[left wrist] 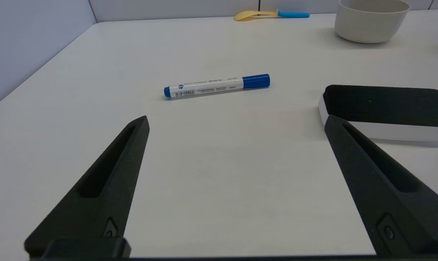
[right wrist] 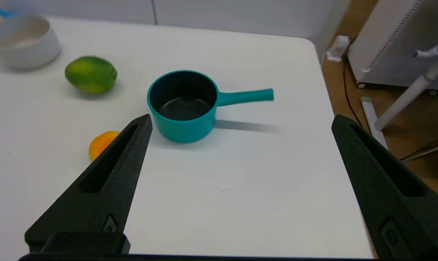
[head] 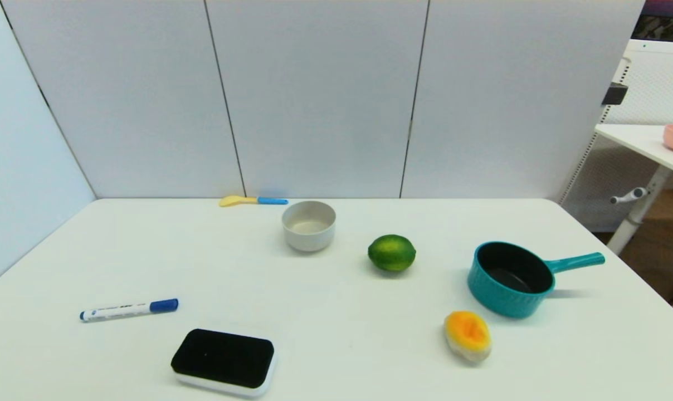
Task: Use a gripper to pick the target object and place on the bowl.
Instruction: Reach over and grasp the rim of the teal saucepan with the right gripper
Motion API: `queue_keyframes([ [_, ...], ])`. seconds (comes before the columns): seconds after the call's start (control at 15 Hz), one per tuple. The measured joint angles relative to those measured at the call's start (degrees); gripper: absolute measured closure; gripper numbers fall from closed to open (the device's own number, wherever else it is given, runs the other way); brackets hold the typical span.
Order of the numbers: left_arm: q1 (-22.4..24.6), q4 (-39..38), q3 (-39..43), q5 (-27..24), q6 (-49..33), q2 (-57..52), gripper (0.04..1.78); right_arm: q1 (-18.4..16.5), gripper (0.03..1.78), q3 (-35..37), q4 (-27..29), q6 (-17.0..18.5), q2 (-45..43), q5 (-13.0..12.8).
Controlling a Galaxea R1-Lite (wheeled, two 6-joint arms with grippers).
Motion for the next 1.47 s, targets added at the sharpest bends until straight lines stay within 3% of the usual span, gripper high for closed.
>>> queue_keyframes([
  [0.2,0.00,0.00,0.00,0.00,-0.02,0.00,0.11,1.10,0.10,-7.39,3.00,-7.97,12.63,6.29],
  [0.4,0.00,0.00,0.00,0.02,0.00,0.00,0.11,1.82,0.10,-10.20,4.07,-19.10,22.43,13.76],
  [0.53,0.00,0.00,0.00,0.00,0.00,0.00,0.11,1.52,0.10,-12.30,5.03,-24.76,27.98,16.57],
  [1.13,0.00,0.00,0.00,0.00,0.00,0.00,0.11,1.05,0.10,-38.18,32.88,-43.17,46.84,16.79],
  [1.47,0.00,0.00,0.00,0.02,-0.02,0.00,0.11,1.24,0.10,-46.36,45.25,-49.68,54.49,16.18],
])
